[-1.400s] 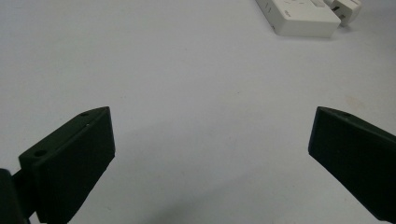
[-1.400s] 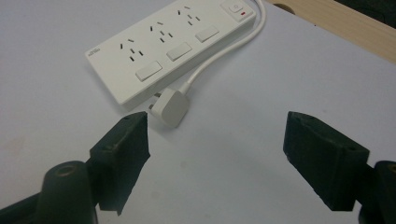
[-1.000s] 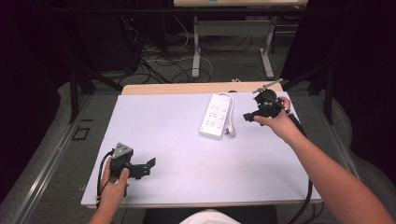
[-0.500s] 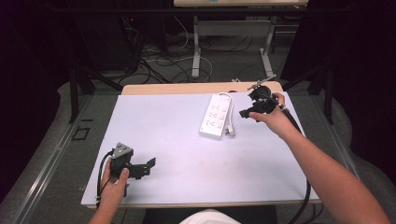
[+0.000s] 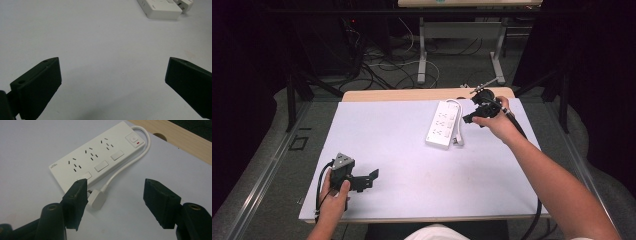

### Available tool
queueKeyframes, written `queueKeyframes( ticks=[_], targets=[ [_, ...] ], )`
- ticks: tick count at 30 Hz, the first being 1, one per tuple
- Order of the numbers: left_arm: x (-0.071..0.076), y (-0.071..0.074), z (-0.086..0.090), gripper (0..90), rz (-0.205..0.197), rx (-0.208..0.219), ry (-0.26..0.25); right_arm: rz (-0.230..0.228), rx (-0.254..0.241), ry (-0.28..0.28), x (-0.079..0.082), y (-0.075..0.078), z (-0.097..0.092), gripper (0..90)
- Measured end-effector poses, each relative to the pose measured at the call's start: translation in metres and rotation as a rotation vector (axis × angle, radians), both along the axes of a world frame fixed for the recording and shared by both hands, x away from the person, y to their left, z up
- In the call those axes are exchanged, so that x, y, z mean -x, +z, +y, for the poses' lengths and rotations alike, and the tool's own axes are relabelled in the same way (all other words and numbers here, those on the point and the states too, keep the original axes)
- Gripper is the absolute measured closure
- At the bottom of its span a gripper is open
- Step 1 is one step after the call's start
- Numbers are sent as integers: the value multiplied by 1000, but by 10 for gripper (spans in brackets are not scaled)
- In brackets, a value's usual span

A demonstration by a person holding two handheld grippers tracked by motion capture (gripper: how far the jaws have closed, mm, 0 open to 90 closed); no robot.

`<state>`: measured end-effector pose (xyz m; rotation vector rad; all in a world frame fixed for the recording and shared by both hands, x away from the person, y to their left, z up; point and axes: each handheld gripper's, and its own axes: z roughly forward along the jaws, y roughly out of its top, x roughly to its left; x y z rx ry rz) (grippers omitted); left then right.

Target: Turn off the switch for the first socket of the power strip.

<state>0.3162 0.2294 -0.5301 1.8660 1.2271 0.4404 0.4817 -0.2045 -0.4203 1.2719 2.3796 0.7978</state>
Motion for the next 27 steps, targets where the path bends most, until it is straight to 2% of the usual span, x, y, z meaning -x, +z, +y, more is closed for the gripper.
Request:
queueKeyframes(
  ticks=[6, 13, 16, 27],
  targets=[
    [0, 0, 0, 3, 0, 0, -1, 13, -6, 13, -7, -1, 8, 380],
    [0, 0, 1, 3, 2, 2, -1, 18, -11, 1, -13, -4, 18, 385],
    [0, 0, 0, 3, 3, 2, -2, 23, -12, 17, -17, -8, 19, 408],
    [0, 0, 0, 3, 4, 2, -6, 29, -34, -22, -31, -19, 20, 458]
  ],
)
